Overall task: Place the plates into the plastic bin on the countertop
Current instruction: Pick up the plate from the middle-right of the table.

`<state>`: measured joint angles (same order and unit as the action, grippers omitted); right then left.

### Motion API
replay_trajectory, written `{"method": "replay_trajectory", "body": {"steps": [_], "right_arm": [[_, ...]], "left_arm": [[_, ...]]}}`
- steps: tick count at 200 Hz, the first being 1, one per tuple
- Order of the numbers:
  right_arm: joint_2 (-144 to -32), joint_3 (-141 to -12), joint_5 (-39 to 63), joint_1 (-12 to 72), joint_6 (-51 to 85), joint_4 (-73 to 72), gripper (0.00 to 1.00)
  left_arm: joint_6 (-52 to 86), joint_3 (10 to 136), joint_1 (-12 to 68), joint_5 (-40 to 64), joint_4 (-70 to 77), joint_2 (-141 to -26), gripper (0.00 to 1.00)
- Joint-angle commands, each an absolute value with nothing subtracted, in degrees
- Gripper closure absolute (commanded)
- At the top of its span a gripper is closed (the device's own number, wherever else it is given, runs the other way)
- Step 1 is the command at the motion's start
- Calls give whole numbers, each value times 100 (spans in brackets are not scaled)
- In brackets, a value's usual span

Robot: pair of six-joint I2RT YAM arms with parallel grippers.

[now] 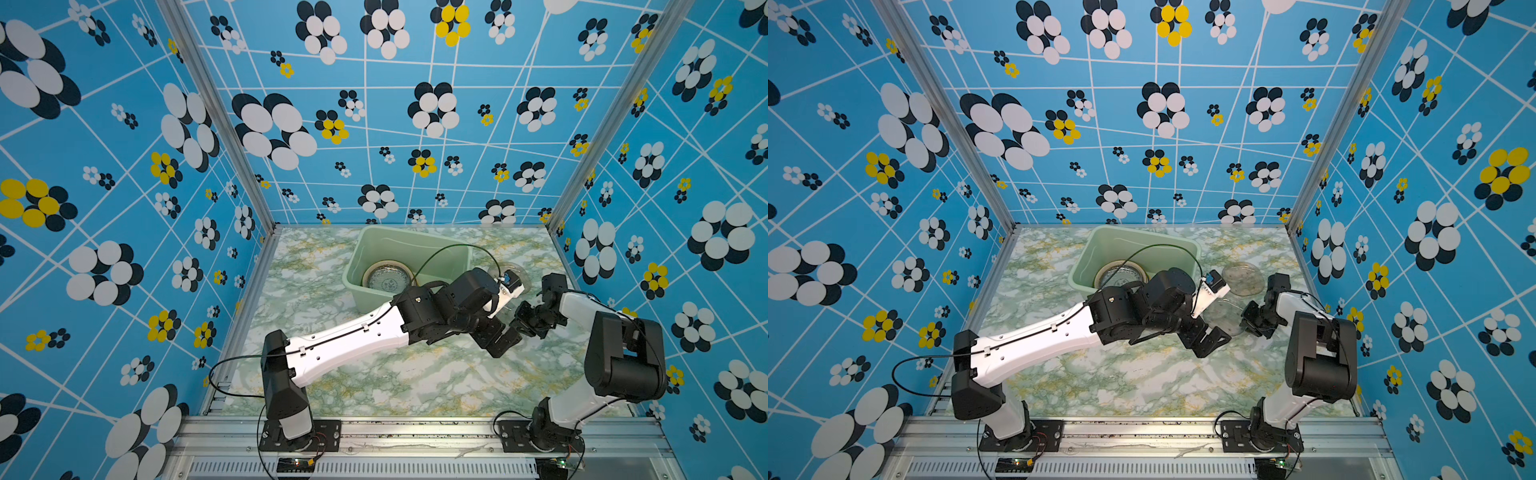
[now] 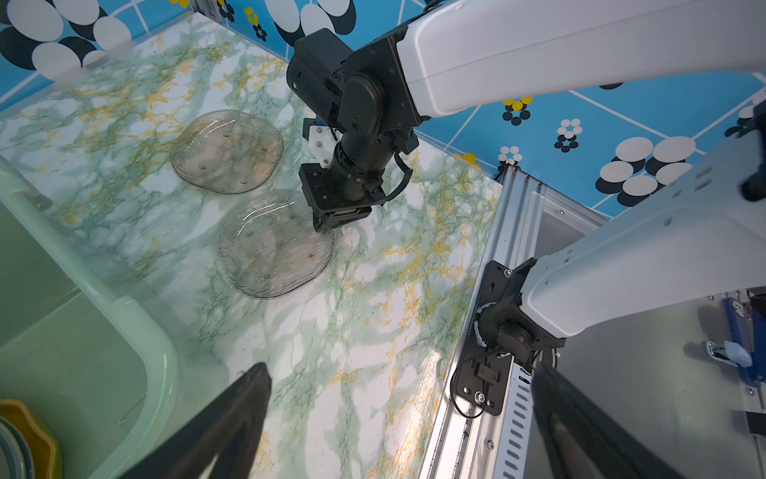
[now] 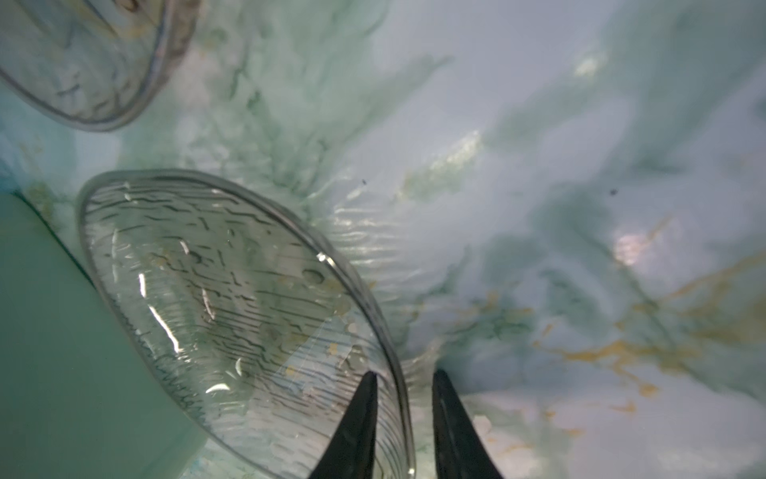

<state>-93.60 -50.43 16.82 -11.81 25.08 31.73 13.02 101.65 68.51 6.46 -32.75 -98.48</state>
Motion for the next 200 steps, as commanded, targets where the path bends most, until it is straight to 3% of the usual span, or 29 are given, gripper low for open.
{"method": "replay_trajectory", "body": {"steps": [1, 22, 67, 128, 200], "right_arm": [[-9467, -5008, 1608, -1213, 2374, 3197, 81], [-9369, -5002, 1526, -1213, 2357, 3299, 90], [-8791, -4935, 1351, -1213, 2481, 3763, 100], [-7718, -5800, 868, -1213, 3259, 5301, 100], [-7410, -8261, 1022, -792, 3815, 6422, 100]], "left_arm": [[1438, 10126, 6839, 644, -3199, -9688, 1], [1450, 10116, 6840, 573, -3230, -9586, 1], [1467, 9834, 6838, 256, -3135, -9146, 1], [1481, 9588, 6562, -342, -3314, -8293, 1], [1867, 8759, 4950, -164, -3472, -7144, 1]]}}
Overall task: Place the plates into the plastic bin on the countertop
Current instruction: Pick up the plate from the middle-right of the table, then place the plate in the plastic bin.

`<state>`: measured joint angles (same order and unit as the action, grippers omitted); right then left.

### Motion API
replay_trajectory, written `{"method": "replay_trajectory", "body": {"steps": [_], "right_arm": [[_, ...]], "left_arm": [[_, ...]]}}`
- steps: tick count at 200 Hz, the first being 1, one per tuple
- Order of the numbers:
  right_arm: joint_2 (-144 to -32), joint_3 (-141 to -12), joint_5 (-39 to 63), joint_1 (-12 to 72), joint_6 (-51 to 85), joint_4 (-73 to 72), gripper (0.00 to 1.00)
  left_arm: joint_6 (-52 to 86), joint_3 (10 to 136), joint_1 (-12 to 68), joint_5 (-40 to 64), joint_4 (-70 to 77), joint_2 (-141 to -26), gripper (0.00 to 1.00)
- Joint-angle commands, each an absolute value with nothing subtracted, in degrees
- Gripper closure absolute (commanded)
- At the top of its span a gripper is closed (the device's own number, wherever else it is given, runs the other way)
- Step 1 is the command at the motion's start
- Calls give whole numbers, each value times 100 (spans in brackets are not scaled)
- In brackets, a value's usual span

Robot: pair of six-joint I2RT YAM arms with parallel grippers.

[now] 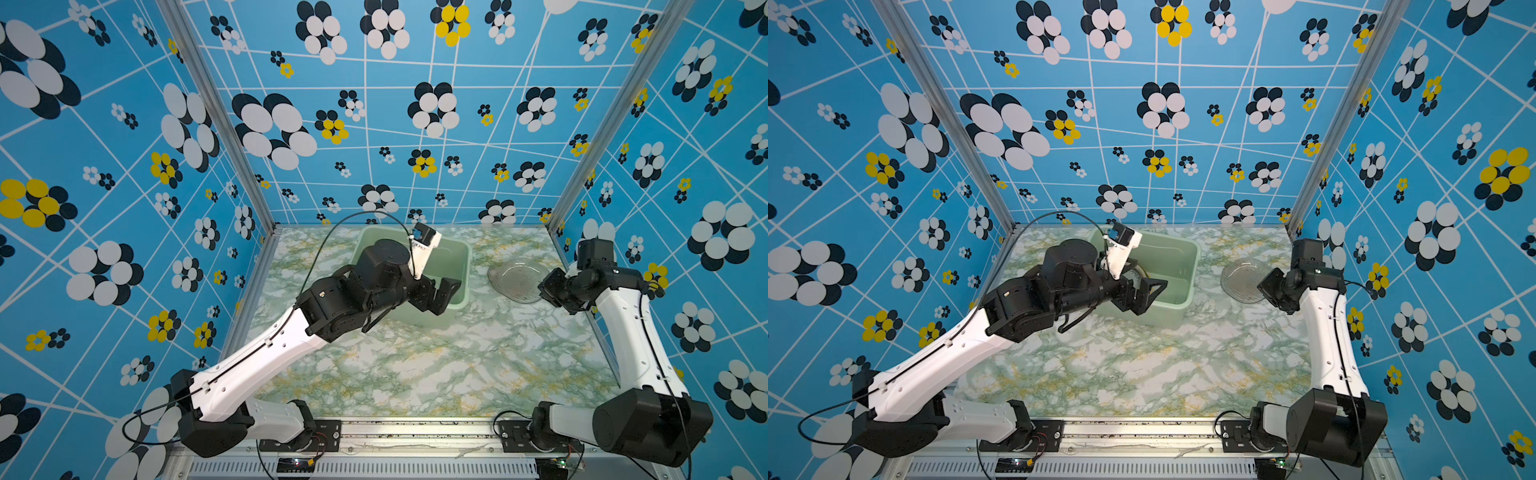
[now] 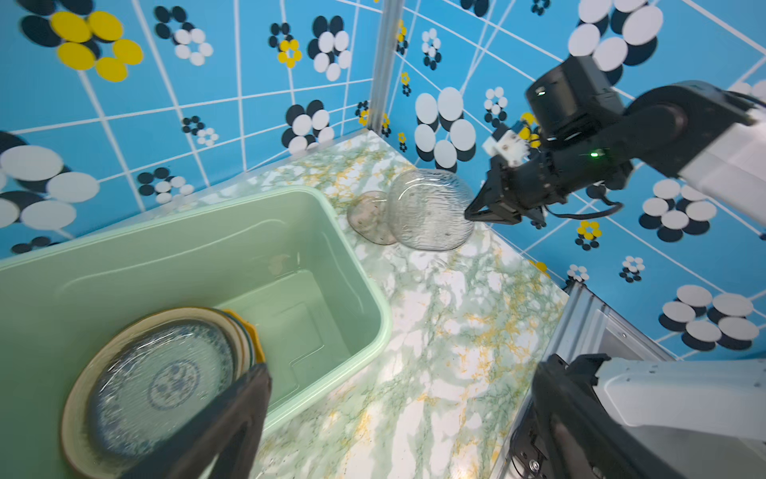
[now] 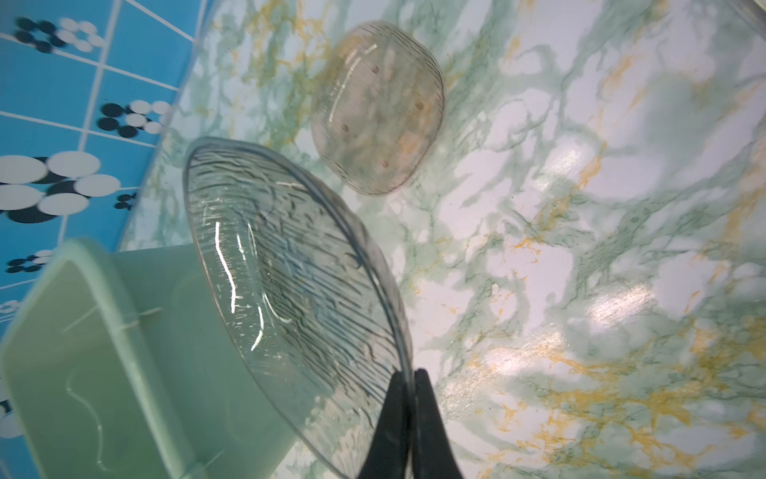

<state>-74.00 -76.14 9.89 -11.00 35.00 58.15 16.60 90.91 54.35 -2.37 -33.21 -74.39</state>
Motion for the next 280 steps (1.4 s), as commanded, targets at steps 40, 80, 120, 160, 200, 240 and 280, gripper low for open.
{"method": "replay_trajectory", "body": {"steps": [40, 80, 120, 160, 200, 240, 280], "right_arm": [[-7974, -9637, 754, 275, 4217, 6533, 100], [-8843, -10692, 562, 1534, 4521, 6434, 100], [-9968, -11480, 512, 2565, 4668, 6246, 100], [-10988, -11694, 795, 3171, 4965, 5584, 100], [-11912, -12232, 878, 3473, 4982, 5555, 100], [-12290, -12025, 907, 3533, 5088, 5319, 100], [-12614, -11896, 1023, 3526, 5118, 5197, 100]], "left_arm": [[2423, 8357, 3694, 297, -3611, -7013, 1], [2828, 8096, 2767, 713, -3632, -7066, 1], [3096, 7752, 2163, 891, -3425, -6833, 1], [3187, 7449, 1872, 1151, -3116, -6675, 1], [3271, 7315, 1846, 1211, -2859, -6767, 1], [3254, 7409, 1846, 1281, -2710, -6976, 1], [3151, 7469, 1809, 1283, -2769, -7022, 1]]}}
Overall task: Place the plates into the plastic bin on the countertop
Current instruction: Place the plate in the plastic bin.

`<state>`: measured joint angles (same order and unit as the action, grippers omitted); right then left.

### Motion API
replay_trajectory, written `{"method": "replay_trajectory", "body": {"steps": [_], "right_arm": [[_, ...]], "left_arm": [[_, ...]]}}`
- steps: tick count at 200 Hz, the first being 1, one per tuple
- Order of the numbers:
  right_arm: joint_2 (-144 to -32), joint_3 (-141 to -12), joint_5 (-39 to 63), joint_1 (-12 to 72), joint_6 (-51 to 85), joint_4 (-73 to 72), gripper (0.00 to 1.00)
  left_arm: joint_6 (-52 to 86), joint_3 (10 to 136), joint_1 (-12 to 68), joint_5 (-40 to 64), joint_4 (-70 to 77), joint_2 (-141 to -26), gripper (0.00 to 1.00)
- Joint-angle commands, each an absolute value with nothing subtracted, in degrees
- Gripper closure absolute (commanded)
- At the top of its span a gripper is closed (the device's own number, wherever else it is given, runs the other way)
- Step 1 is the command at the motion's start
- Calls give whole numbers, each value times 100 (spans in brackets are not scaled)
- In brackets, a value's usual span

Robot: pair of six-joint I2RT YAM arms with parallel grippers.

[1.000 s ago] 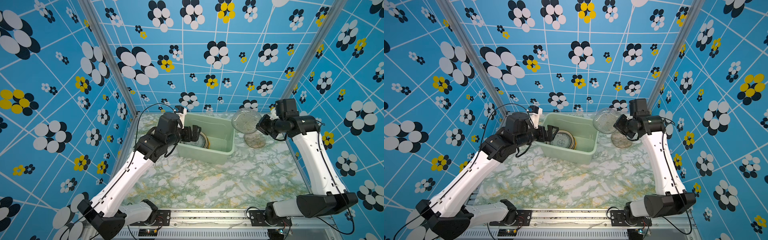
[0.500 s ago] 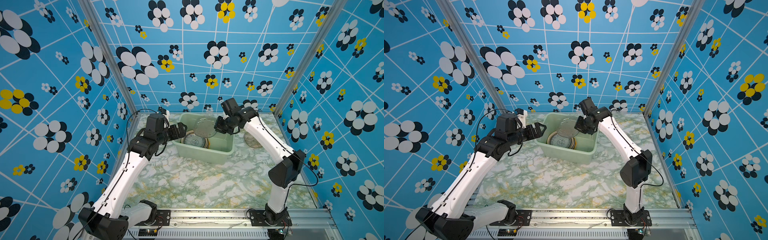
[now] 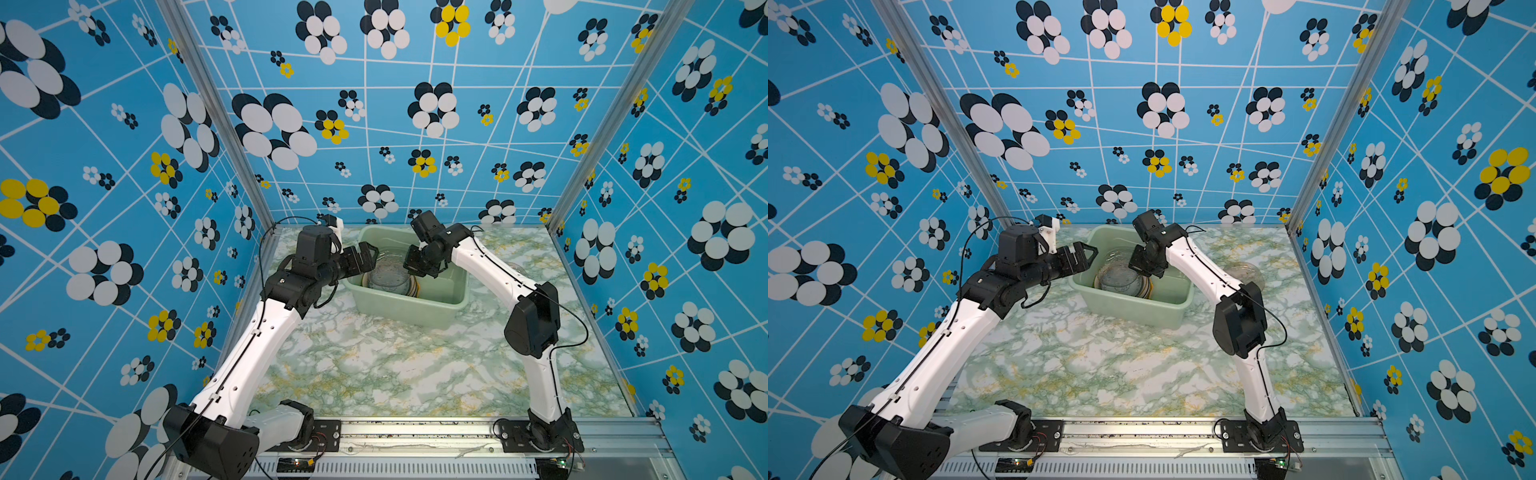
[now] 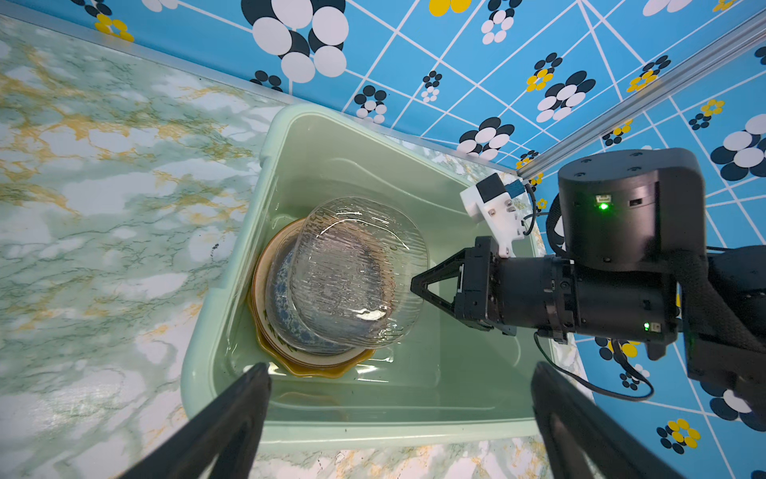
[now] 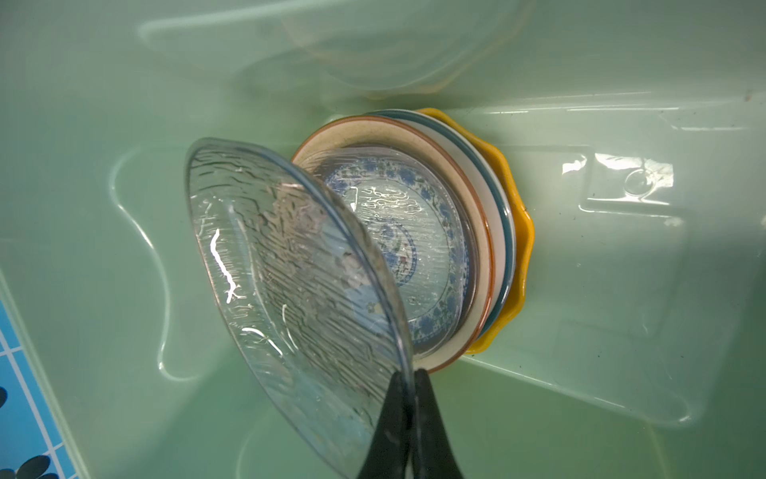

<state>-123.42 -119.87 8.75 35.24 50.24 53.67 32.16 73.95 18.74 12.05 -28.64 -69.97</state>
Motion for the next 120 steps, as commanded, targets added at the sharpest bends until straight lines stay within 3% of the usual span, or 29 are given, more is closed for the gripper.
{"method": "replay_trajectory", "body": {"steps": [1, 84, 120], "right_arm": [[-12622, -11894, 1025, 3530, 5121, 5196, 100], [-12929, -11546, 1119, 3533, 5290, 4865, 100], [-12945, -11431, 1116, 3537, 5307, 4799, 88]], "left_arm": [[3149, 7466, 1810, 1283, -2769, -7022, 1], [3169, 7572, 1773, 1318, -2782, -7206, 1], [3204, 7595, 1774, 1318, -2762, -7216, 1]]}}
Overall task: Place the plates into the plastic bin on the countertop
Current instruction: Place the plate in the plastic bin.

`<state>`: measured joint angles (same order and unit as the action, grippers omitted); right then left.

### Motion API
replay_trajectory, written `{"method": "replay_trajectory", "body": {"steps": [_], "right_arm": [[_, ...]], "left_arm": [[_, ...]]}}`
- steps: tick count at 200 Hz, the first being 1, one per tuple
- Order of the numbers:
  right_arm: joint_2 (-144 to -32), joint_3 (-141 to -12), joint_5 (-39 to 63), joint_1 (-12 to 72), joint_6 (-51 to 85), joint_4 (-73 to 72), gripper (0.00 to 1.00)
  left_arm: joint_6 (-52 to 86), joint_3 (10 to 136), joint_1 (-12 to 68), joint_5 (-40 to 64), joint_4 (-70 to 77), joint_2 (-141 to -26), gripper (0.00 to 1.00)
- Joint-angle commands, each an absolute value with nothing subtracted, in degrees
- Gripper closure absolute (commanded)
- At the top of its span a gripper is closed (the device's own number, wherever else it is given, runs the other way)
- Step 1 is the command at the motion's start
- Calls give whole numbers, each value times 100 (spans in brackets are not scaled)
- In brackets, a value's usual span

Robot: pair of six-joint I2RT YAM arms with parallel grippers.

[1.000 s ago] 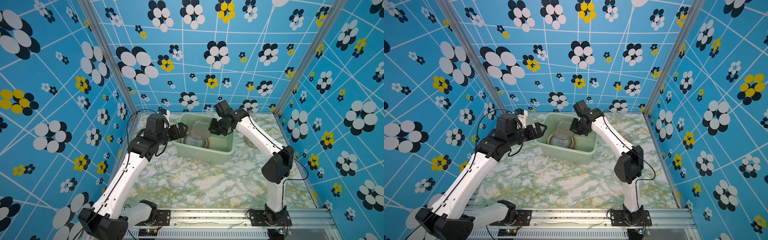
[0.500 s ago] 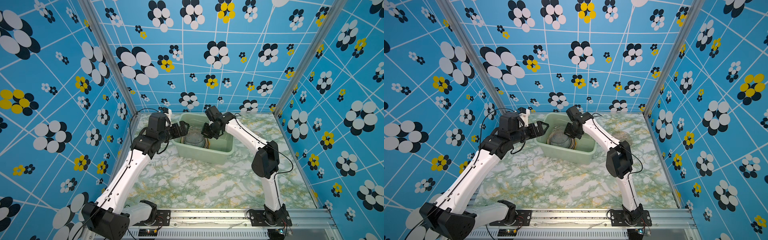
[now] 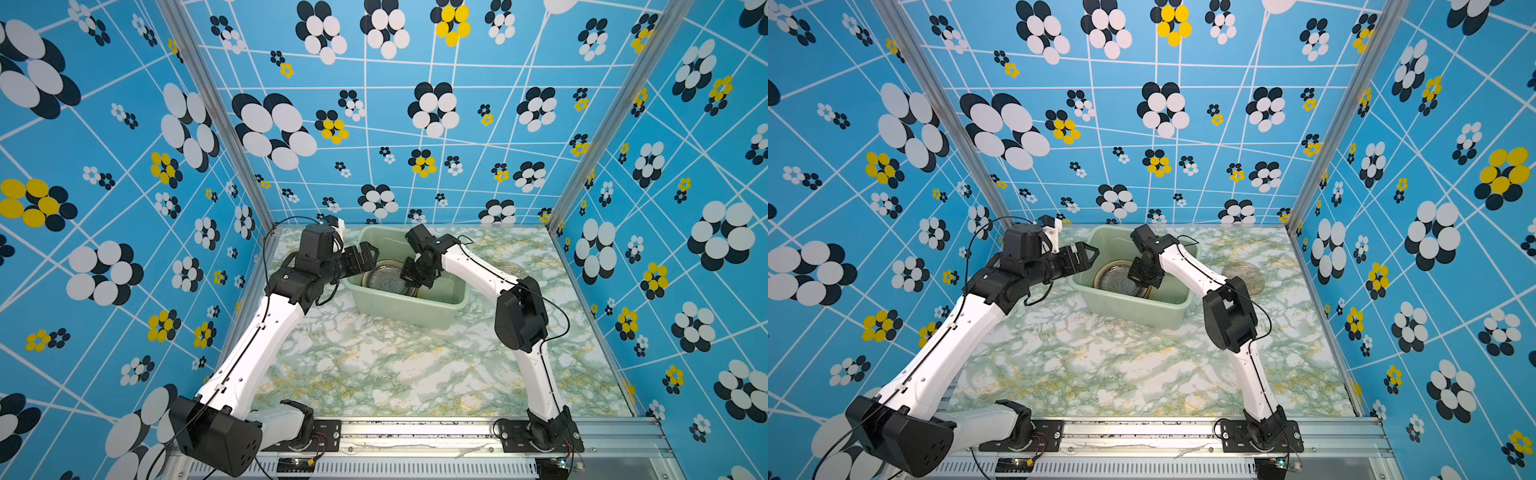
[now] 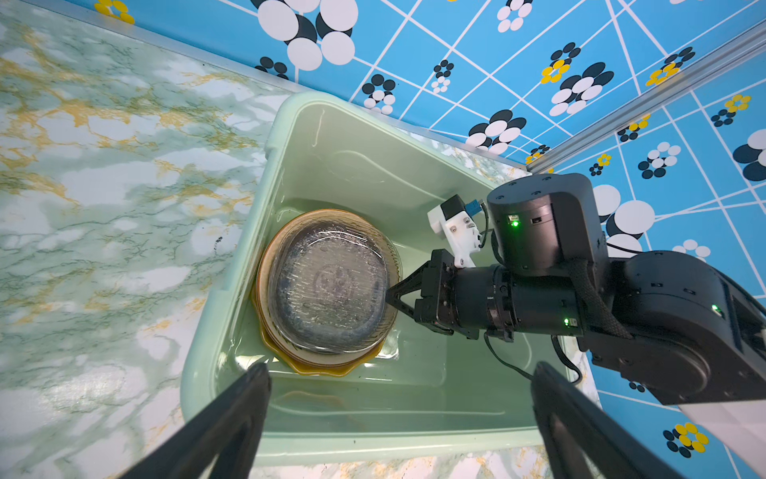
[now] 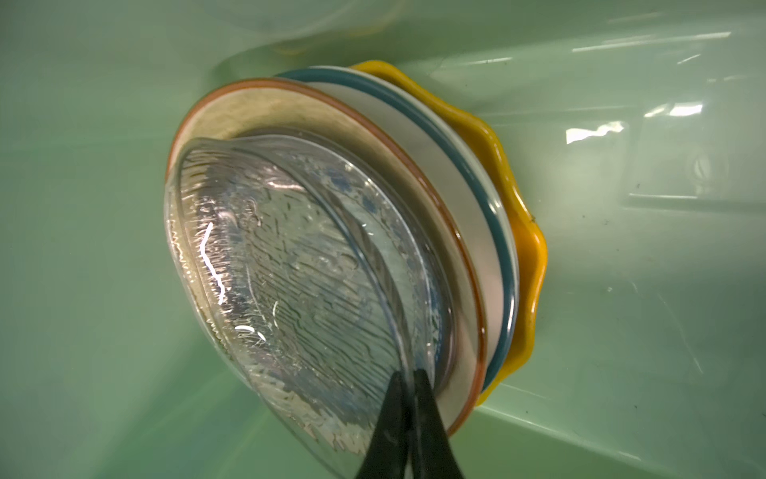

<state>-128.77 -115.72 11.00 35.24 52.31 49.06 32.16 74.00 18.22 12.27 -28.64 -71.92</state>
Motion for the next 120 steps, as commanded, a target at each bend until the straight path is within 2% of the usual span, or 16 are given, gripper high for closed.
{"method": "replay_trajectory", "body": {"steps": [1, 79, 120], "right_arm": [[-12941, -11433, 1116, 3540, 5308, 4803, 87], [-12837, -11454, 1040, 3532, 5304, 4817, 72], [-12507, -11567, 819, 3533, 5214, 4849, 54]], "left_arm": [[3206, 7594, 1775, 1323, -2761, -7216, 1], [3205, 7653, 1762, 1292, -2823, -7147, 1], [3137, 7756, 1764, 1248, -2894, -7004, 1]]}}
